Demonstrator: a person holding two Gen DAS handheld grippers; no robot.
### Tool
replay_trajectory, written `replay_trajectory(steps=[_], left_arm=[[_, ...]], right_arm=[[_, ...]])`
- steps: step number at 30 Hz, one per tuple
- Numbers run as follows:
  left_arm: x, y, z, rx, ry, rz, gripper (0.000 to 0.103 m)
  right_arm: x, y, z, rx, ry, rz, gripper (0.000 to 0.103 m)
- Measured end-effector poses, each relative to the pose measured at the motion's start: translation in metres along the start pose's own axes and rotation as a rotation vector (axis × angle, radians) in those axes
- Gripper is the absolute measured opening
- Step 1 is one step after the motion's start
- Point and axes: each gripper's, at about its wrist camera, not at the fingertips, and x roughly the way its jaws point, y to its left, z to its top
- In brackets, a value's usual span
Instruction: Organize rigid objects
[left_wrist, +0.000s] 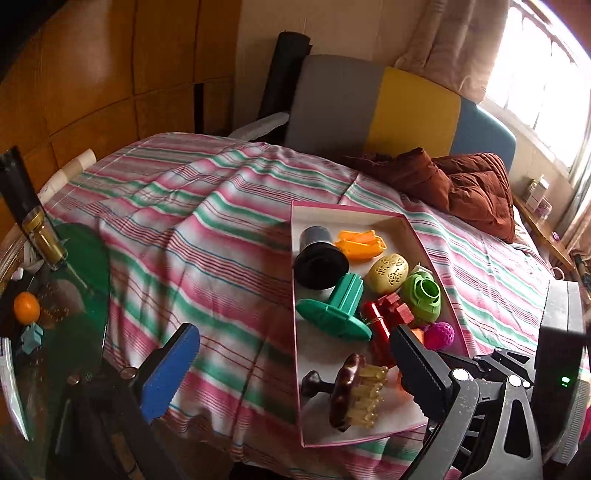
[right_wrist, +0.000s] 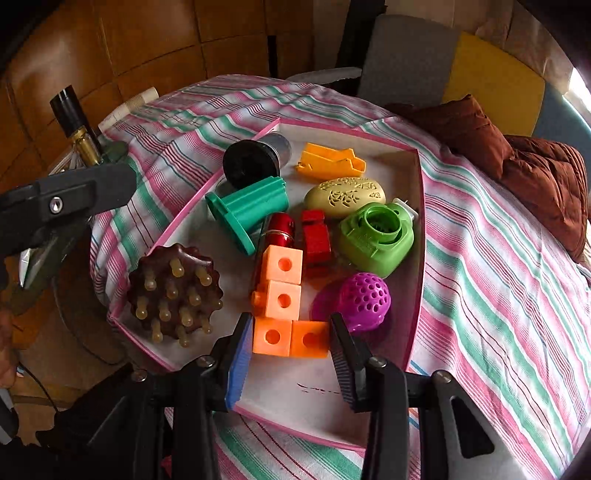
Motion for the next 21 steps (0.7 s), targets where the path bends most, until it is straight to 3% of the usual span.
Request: replay_trajectory(steps=[3,11,21], left_arm=[[-0.002,0.0,-0.003,-0.004,0.001,0.042,0.103],[-0.016,-0.002,-0.014,-0.018,-0.076,0.115,0.103],[-0.029,-0.005,-0.019,0.003,-0.12,0.108,0.103]], right_arm=[[-0.001,-0.002,-0.003,0.014,0.002,-0.007,0.042],[-0.033,-0.01,-0.006,0.146,-0.133,-0.033,0.045],[-0.048,-0.008,-0.008,0.2,-0.19,-0.106,0.045]])
